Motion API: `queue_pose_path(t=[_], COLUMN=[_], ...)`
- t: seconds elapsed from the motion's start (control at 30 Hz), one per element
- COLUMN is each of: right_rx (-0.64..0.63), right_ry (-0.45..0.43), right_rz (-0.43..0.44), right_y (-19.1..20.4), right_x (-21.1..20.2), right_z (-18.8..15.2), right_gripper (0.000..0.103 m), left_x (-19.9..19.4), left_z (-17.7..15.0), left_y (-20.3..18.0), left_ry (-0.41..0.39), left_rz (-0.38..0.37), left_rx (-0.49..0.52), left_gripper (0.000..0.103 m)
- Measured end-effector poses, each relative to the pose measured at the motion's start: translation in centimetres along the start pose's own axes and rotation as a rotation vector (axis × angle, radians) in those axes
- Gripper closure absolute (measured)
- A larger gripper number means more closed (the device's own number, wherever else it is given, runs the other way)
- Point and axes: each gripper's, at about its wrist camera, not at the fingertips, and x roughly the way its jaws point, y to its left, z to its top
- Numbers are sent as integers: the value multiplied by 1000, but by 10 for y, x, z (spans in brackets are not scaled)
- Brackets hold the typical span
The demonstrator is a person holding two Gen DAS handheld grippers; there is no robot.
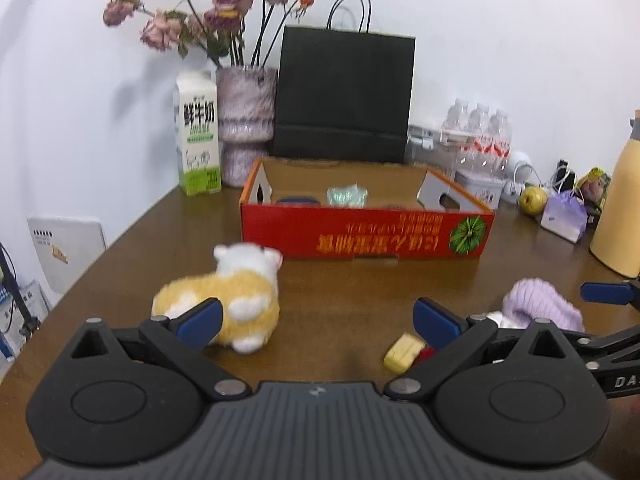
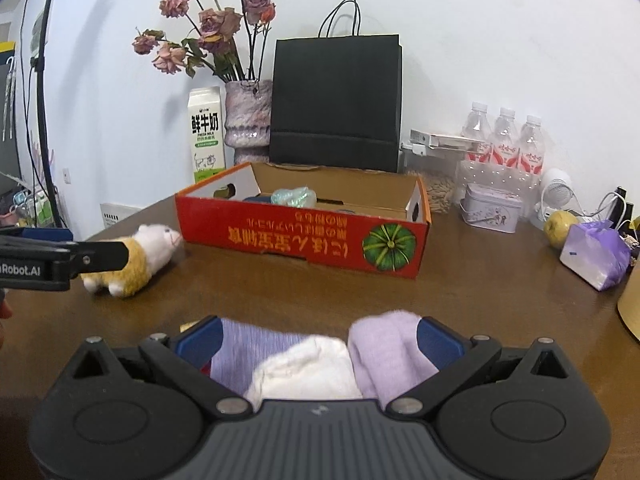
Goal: Organize objects
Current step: 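Raise both open grippers out of the box and back over the table, then close the right gripper on the white cloth while the left approaches the plush sheep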
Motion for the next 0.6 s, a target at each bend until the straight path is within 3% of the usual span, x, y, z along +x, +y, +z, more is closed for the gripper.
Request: queue_pose_path(t=[0.2, 0.6], right_rx=[1, 35], right_ry=[4, 95], right_rz=[-3, 48], right_y=[1, -3], right_x=[-7, 2], right_z=[-16, -34], right_gripper=[0, 0], left_x=[6, 1], left_z=[-16, -27], left_y=[11, 17], left_ry=[54, 54], left_rz=[2, -18], left_rx=[-14, -6], left_gripper=[0, 0])
